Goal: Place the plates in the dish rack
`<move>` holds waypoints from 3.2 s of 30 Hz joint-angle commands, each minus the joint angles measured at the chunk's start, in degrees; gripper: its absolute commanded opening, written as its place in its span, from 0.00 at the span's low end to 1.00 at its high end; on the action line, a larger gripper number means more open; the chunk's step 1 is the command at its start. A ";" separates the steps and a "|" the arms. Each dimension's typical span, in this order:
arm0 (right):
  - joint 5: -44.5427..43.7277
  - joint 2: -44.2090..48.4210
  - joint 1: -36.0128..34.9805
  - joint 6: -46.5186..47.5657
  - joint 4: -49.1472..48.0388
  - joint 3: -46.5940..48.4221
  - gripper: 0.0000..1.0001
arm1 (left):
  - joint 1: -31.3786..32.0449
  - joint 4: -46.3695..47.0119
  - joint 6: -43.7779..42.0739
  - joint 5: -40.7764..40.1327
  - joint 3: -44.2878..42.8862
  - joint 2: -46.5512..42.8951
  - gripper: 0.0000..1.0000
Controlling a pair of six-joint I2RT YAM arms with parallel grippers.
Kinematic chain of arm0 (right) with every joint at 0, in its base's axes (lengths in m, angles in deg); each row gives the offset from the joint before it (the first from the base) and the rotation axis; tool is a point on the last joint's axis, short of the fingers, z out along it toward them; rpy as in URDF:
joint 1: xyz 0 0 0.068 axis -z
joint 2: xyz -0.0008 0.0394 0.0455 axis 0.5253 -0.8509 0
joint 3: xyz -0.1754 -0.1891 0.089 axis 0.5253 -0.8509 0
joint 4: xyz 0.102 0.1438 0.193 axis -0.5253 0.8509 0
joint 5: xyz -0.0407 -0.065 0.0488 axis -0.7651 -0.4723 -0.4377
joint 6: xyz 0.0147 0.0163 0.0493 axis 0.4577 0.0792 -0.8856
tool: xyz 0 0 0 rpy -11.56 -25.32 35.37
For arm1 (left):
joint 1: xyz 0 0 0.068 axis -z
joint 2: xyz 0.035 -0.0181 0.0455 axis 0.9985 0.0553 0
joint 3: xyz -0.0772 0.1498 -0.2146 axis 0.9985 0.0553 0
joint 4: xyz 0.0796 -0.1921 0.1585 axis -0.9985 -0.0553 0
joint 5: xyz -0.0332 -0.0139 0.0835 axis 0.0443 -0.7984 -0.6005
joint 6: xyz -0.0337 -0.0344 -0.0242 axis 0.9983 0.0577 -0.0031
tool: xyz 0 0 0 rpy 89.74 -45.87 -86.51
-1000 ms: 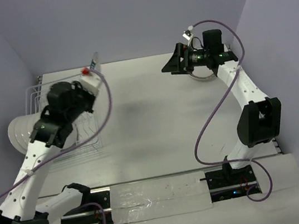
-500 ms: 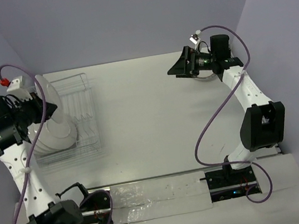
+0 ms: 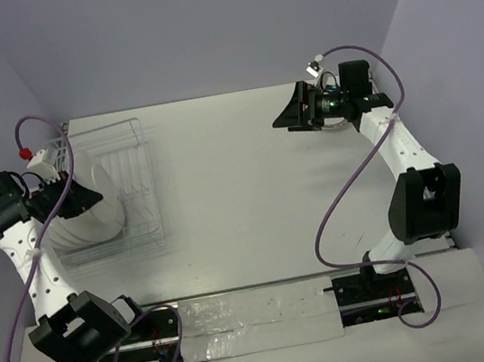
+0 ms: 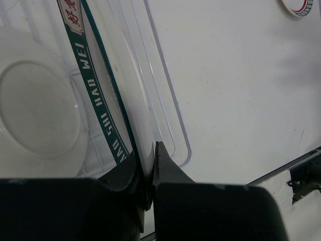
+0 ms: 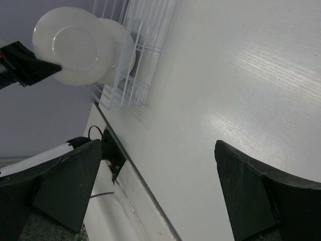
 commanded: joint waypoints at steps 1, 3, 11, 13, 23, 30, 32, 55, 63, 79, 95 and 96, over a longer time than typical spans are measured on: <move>0.49 -0.86 0.38 1.49 0.73 1.37 1.00 | -1.46 2.93 -3.00 2.95 0.57 0.38 0.00; 0.57 -1.21 0.47 1.49 0.73 1.54 1.00 | -2.43 2.50 -3.96 3.21 1.45 1.69 0.00; -8.47 -0.51 0.64 6.93 2.05 1.63 1.00 | -3.75 3.54 -4.14 3.65 4.01 3.90 0.28; -13.19 -0.60 0.64 8.16 2.84 1.72 1.00 | -3.76 3.72 -4.23 3.30 3.92 4.34 0.38; -33.58 -2.96 6.96 4.23 2.58 2.07 1.00 | -3.67 10.91 0.25 -7.15 -3.37 1.27 0.99; -46.61 -10.78 14.25 -8.08 2.93 4.62 1.00 | -2.09 20.14 6.57 -16.03 -14.26 -1.63 0.99; -46.71 -14.28 15.49 -11.77 1.97 5.40 1.00 | -0.95 21.73 7.11 -18.31 -15.33 -1.99 0.99; -47.07 -41.89 17.96 -33.84 -7.18 20.25 0.68 | 6.62 25.70 8.69 -23.07 -12.61 -5.06 0.99; -41.71 -41.21 17.96 -30.69 -8.40 19.13 0.00 | 8.81 23.41 5.36 -24.81 -13.22 -4.62 0.99; -22.02 -3.43 2.15 -17.58 -9.29 -5.74 0.00 | 59.60 15.06 -19.34 -42.75 -0.65 -11.93 0.99; -13.22 1.42 -11.84 -21.10 -9.64 -6.10 0.00 | 92.40 29.37 -42.01 -64.81 13.84 -6.74 0.95; -13.22 1.51 -12.10 -20.66 -9.20 -6.10 0.00 | 92.57 30.60 -44.37 -65.77 15.42 -6.04 0.95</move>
